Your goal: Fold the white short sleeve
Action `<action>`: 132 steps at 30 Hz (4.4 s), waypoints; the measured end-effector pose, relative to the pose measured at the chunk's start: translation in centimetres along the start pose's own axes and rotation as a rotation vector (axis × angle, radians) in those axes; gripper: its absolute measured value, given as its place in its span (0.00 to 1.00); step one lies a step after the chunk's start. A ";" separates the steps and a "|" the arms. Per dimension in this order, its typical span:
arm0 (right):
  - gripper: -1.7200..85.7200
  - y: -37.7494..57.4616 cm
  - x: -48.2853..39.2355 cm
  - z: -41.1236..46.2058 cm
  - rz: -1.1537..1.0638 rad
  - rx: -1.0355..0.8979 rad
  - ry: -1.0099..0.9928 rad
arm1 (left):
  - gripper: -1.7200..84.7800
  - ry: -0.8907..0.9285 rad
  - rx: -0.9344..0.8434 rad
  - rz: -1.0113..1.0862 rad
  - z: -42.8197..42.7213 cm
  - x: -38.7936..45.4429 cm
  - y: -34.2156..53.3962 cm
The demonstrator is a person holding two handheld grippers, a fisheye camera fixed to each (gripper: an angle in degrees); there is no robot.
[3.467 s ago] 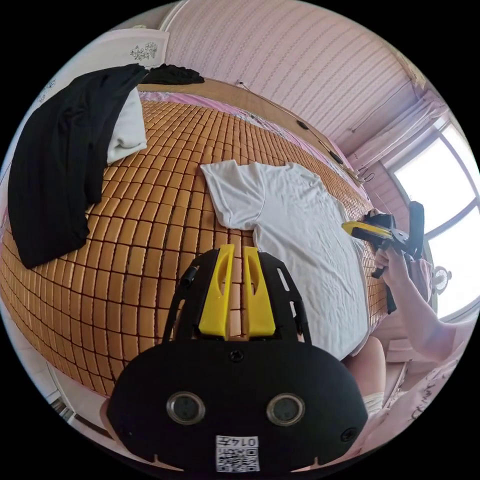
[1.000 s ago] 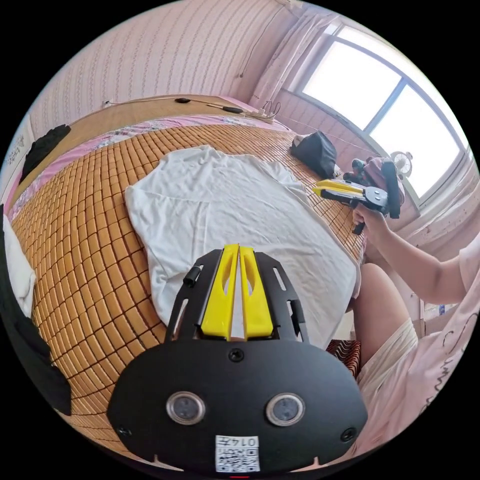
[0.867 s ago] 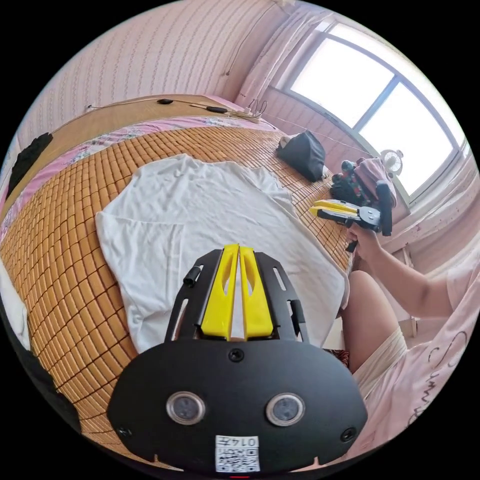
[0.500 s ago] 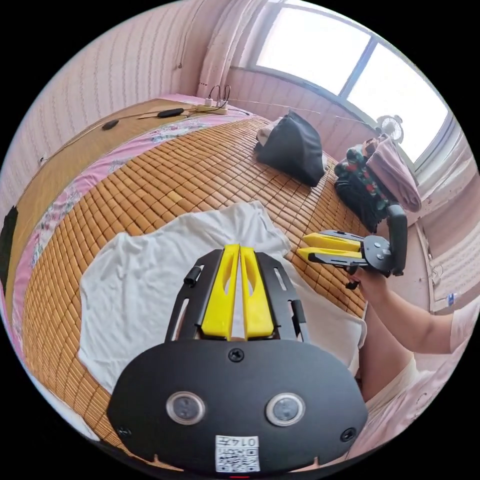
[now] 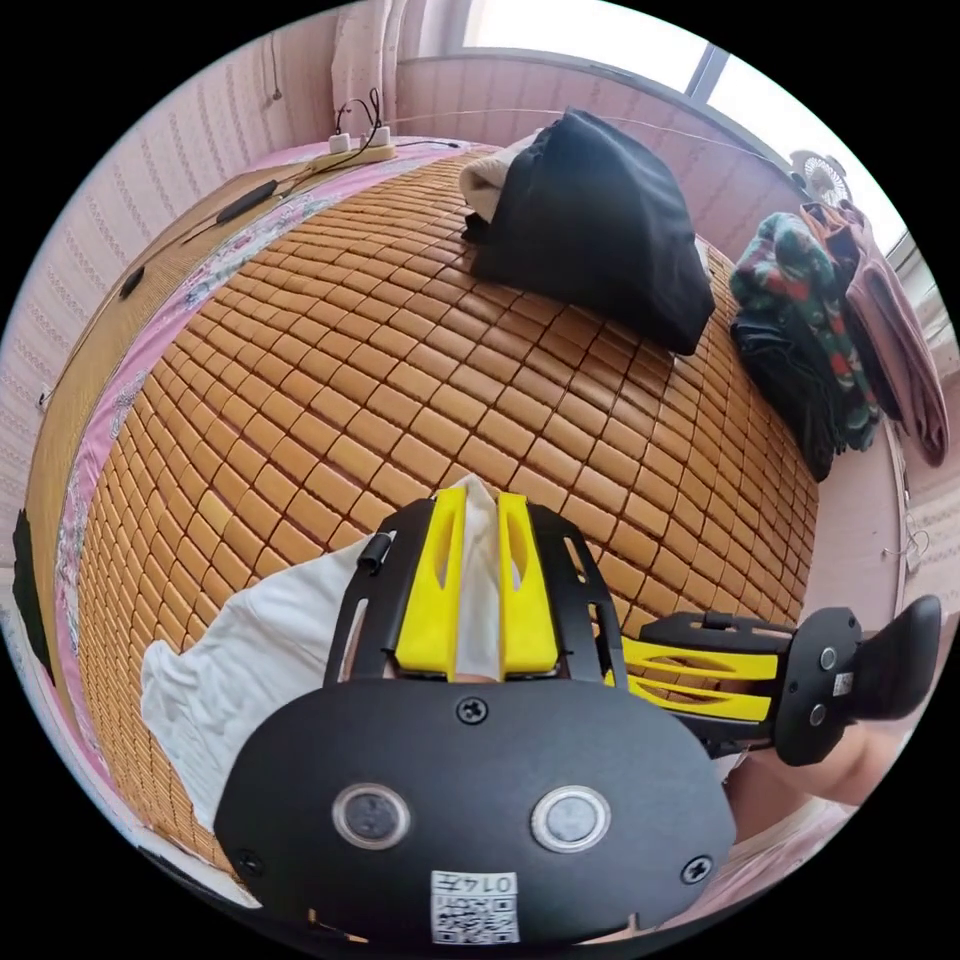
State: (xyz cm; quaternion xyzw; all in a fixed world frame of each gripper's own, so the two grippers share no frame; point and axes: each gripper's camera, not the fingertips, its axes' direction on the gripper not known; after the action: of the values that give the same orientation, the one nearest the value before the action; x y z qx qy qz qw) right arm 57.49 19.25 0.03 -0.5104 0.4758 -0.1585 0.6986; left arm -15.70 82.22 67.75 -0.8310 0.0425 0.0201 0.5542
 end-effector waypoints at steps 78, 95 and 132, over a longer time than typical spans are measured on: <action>0.03 -21.1 -0.9 -5.0 -0.227 0.010 -0.097 | 0.01 0.001 0.501 -0.697 -25.2 -27.8 47.6; 0.03 10.4 -2.6 -10.5 0.037 -0.174 -0.206 | 0.01 0.163 0.277 -0.674 -22.8 -1.6 70.9; 0.06 8.6 -15.0 -6.9 -0.210 -0.280 -0.121 | 0.09 0.156 0.252 -0.540 -18.9 7.8 66.6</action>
State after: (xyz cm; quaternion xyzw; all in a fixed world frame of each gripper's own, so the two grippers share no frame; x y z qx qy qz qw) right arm 42.07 29.70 -0.04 -0.6579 0.3946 -0.1319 0.6277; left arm -14.40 38.94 13.18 -0.7359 -0.1353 -0.1974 0.6334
